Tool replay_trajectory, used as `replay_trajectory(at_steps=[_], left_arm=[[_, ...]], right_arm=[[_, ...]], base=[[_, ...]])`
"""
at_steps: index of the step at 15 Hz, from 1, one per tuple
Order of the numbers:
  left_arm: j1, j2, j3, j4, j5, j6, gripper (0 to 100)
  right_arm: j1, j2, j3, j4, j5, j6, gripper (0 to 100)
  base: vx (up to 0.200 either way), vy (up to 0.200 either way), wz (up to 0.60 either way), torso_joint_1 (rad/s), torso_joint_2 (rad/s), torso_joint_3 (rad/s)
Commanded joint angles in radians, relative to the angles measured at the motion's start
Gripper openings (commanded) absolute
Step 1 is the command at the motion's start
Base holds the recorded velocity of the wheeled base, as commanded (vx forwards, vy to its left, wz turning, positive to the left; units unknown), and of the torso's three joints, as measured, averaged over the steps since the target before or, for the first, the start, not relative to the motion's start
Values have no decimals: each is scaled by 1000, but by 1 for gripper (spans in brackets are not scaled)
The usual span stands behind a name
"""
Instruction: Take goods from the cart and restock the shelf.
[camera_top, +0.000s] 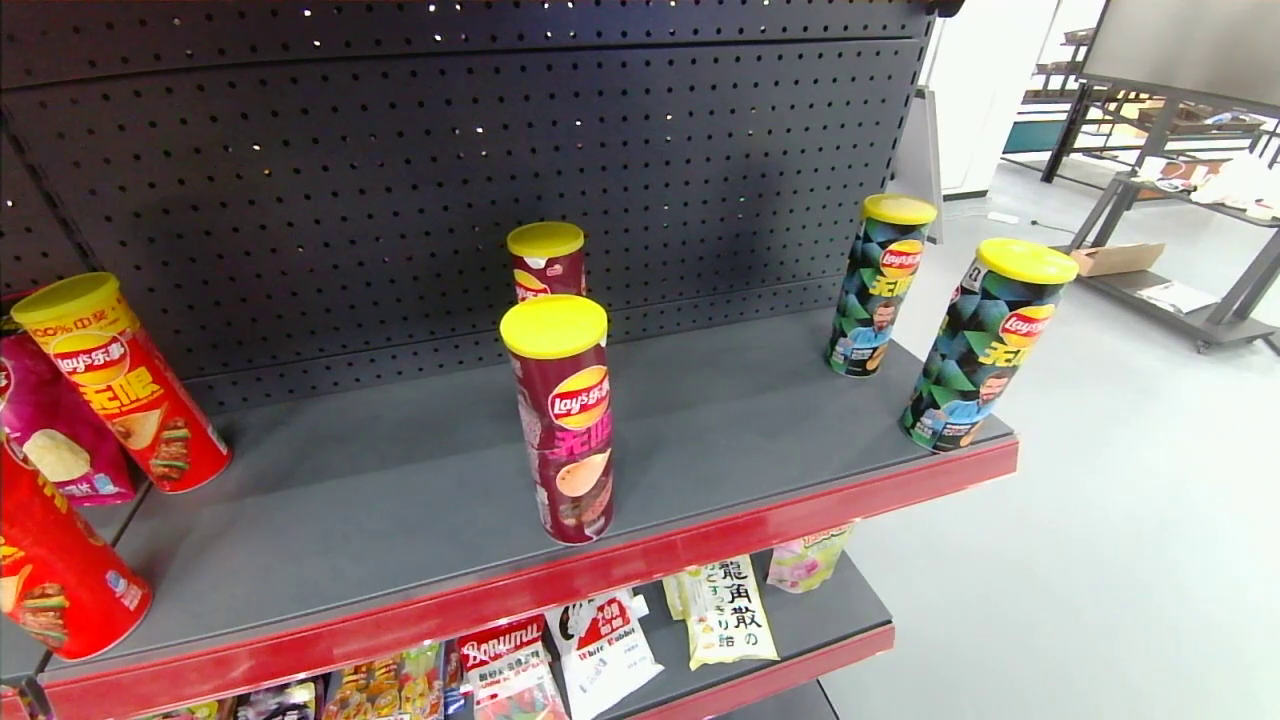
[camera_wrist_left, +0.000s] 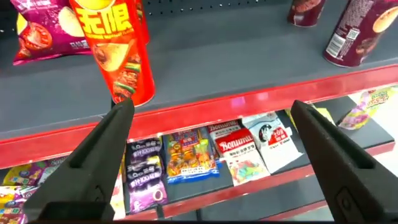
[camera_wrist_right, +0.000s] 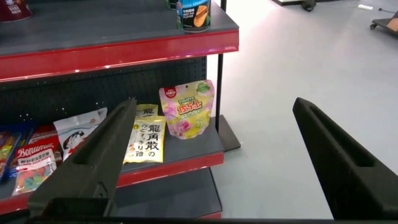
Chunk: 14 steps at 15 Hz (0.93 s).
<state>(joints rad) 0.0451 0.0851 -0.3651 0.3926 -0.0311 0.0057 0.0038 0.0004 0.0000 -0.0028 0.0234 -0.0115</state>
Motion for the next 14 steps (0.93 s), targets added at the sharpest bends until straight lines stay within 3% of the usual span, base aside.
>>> replay_trajectory(at_steps=[1, 6, 13, 14], left_arm=[[-4, -15, 15, -12, -1, 8, 100], [-44, -71, 71, -24, -6, 20, 100], [-42, -79, 146, -32, -33, 14, 100], [-44, -79, 167, -55, -49, 7, 100]], right_arm=[[1, 1, 0, 0, 0, -2, 100], [1, 0, 0, -2, 0, 1, 100], [1, 0, 0, -2, 6, -2, 100], [1, 6, -17, -11, 46, -4, 100]], base=[[0, 0, 600, 2, -2, 2], [0, 0, 600, 3, 0, 0], [0, 0, 0, 0, 0, 0], [0, 0, 0, 0, 0, 0]])
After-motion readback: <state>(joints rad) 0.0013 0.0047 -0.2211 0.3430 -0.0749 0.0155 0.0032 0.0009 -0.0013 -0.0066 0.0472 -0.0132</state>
